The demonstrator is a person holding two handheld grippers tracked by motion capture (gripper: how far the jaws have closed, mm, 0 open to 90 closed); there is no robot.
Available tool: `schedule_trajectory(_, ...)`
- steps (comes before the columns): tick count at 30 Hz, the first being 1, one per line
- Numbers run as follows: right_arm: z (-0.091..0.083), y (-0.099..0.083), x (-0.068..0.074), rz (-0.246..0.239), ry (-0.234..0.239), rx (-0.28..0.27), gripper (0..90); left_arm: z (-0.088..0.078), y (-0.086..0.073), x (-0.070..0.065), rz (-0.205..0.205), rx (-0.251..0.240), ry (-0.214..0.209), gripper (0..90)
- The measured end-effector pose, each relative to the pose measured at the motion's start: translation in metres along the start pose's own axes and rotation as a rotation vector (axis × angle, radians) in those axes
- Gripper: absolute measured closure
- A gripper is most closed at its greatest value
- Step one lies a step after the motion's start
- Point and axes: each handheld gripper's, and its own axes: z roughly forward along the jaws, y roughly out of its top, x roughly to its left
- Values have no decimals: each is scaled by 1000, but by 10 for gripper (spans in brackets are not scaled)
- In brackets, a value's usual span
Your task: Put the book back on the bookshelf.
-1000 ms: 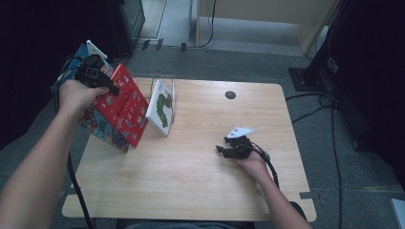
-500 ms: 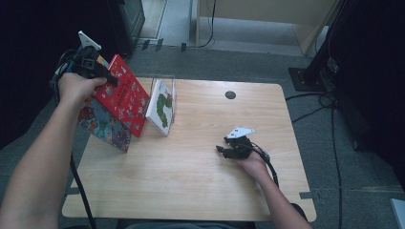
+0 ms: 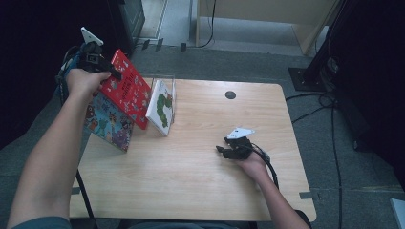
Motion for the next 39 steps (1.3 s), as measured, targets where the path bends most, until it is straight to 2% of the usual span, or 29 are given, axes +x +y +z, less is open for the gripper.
schedule_trajectory(7,-1,-3,2,11,-4,-14,460,12,0,0,-10,-1,-3,796)
schedule_trajectory(11,-2,-4,2,7,-5,-17,460,15,-1,3,-23,-13,-19,796)
schedule_trajectory(14,-2,-5,3,8,-4,-24,460,15,-1,3,-16,-18,-19,789)
schedule_trajectory(16,-2,-5,2,6,-4,-24,460,15,-1,0,3,-39,3,776)
schedule_trajectory(18,-2,-6,2,7,-4,-25,460,15,-1,-2,17,-37,24,739)
schedule_trajectory(22,-2,-6,3,8,-5,-25,460,12,-1,0,16,-47,24,666)
schedule_trajectory(25,-2,-6,3,8,-5,-27,460,11,-1,0,17,-46,31,569)
schedule_trajectory(27,-2,-6,3,9,-5,-28,460,10,-1,1,20,-44,19,524)
schedule_trajectory(30,-2,-6,3,8,-6,-29,460,7,-2,1,37,-45,20,491)
schedule_trajectory(34,-3,-6,3,8,-5,-29,459,2,-3,2,19,-48,4,449)
schedule_trajectory(39,-3,-7,4,8,-4,-29,456,-9,-4,3,29,-60,10,433)
